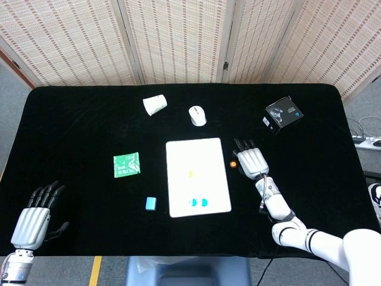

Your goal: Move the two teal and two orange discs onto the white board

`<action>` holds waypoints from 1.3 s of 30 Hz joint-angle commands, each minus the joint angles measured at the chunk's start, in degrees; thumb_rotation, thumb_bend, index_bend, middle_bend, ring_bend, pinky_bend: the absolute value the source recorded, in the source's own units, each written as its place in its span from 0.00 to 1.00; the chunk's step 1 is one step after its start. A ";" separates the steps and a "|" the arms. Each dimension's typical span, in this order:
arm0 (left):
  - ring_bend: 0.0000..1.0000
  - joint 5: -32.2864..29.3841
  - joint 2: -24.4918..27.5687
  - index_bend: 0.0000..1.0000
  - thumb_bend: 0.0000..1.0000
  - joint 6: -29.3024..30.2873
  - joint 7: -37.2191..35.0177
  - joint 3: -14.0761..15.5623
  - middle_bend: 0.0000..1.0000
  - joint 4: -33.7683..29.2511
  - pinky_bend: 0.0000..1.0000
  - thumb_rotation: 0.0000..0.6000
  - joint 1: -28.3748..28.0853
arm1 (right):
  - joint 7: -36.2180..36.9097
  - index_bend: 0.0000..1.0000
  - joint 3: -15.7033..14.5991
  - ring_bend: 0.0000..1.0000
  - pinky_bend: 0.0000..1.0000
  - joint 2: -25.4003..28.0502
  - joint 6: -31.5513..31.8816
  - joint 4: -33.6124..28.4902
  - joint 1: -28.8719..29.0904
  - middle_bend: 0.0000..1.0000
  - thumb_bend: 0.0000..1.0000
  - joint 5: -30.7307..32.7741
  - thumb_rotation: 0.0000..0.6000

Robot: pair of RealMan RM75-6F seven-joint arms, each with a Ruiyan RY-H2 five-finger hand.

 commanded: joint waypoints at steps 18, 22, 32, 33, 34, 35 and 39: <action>0.03 -0.72 -0.43 0.10 0.28 -0.36 -0.92 0.14 0.01 1.16 0.00 1.00 0.11 | 0.57 0.42 0.19 0.00 0.00 -3.47 -1.14 4.46 0.85 0.00 0.47 -0.10 1.00; 0.04 -0.73 -0.60 0.10 0.28 -0.34 -1.16 0.16 0.01 1.43 0.00 1.00 0.14 | 0.60 0.47 0.32 0.00 0.00 -4.26 -1.47 5.75 1.06 0.00 0.47 -0.02 1.00; 0.04 -0.87 -0.46 0.10 0.28 -0.29 -1.26 0.12 0.01 1.55 0.00 1.00 0.17 | 2.19 0.52 0.86 0.00 0.00 -2.82 0.60 3.78 0.50 0.02 0.48 -1.91 1.00; 0.04 -0.83 -0.44 0.10 0.28 -0.28 -1.21 0.10 0.01 1.46 0.00 1.00 0.13 | 2.35 0.52 0.94 0.00 0.00 -1.91 1.34 2.30 0.36 0.02 0.48 -2.59 1.00; 0.04 -0.76 -0.42 0.10 0.28 -0.25 -1.19 0.08 0.01 1.38 0.00 1.00 0.10 | 2.36 0.52 0.98 0.00 0.00 -1.19 1.92 1.04 0.28 0.02 0.48 -3.15 1.00; 0.04 -0.68 -0.42 0.10 0.28 -0.22 -1.15 0.07 0.01 1.31 0.00 1.00 0.08 | 2.33 0.52 1.00 0.00 0.00 -0.47 2.39 -0.36 0.23 0.02 0.48 -3.66 1.00; 0.03 -0.32 -0.37 0.10 0.28 -0.11 -0.88 0.11 0.01 0.93 0.00 1.00 -0.01 | 1.89 0.52 1.00 0.00 0.00 1.75 3.25 -6.46 0.38 0.02 0.48 -5.15 1.00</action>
